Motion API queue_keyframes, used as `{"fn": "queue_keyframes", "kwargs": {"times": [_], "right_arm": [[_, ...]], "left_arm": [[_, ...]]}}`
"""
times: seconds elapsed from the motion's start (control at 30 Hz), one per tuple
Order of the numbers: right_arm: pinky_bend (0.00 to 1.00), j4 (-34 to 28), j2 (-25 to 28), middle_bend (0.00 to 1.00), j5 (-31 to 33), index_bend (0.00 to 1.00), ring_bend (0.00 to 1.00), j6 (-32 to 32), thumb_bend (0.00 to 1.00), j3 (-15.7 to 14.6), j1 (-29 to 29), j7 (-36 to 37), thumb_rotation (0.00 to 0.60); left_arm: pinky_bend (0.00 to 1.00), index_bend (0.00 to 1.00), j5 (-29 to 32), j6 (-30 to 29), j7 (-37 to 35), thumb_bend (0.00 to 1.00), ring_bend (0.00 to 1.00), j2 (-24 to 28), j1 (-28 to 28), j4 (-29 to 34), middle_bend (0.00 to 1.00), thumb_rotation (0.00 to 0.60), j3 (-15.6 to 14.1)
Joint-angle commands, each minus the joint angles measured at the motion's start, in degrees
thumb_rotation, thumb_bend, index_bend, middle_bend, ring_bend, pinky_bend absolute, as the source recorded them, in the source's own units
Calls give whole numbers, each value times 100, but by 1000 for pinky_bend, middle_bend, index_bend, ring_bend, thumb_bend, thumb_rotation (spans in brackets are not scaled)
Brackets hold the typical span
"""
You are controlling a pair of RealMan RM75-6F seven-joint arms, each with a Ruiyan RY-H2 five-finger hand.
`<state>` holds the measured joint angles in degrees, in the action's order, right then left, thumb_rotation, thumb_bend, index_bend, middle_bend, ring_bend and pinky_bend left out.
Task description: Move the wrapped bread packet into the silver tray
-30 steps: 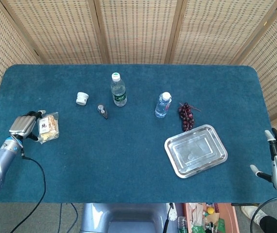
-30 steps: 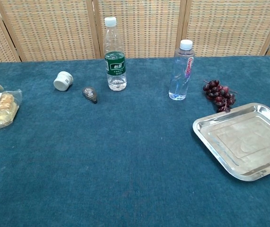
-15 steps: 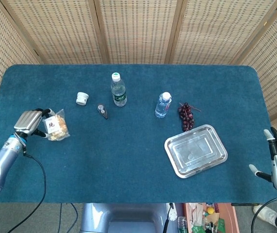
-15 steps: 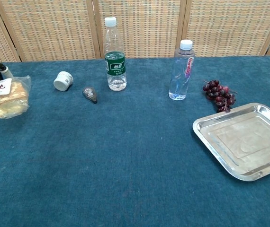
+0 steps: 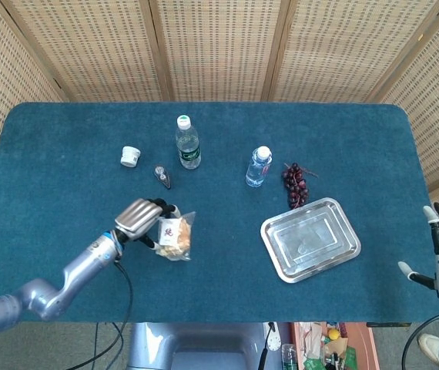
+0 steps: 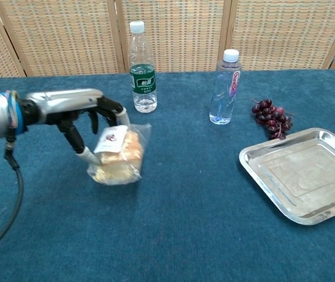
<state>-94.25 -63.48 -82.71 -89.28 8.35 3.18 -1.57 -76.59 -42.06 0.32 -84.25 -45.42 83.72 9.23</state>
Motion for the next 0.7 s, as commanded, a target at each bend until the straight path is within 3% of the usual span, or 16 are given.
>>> {"fn": "queue_keyframes", "kwargs": {"times": [0.03, 0.07, 0.13, 0.27, 0.5, 0.7], "right_arm": [[0, 20, 10, 0, 29, 0, 0, 4, 0, 4, -12, 26, 600], [0, 31, 14, 0, 35, 0, 0, 11, 0, 2, -14, 41, 600], [0, 59, 23, 0, -29, 0, 0, 52, 0, -20, 8, 187, 600], [0, 191, 95, 0, -332, 0, 0, 338, 0, -186, 144, 570, 600], [0, 531, 108, 0, -1368, 0, 0, 766, 0, -334, 789, 270, 600], [0, 837, -3, 0, -2420, 0, 0, 1559, 0, -457, 1737, -150, 600]], "left_arm": [[227, 116, 567, 646, 145, 2, 113, -263, -389, 92, 153, 600, 48], [115, 27, 652, 723, 111, 0, 35, -207, -422, 177, 41, 600, 68], [3, 0, 731, 622, 111, 0, 0, -16, -390, 391, 0, 600, 105], [0, 0, 768, -123, 544, 0, 0, 645, -49, 1047, 0, 600, 48], [0, 0, 1069, -1626, 1479, 0, 0, 1667, 771, 1794, 0, 600, -136], [0, 0, 1138, -2723, 1279, 0, 0, 2207, 1554, 1960, 0, 600, -191]]}}
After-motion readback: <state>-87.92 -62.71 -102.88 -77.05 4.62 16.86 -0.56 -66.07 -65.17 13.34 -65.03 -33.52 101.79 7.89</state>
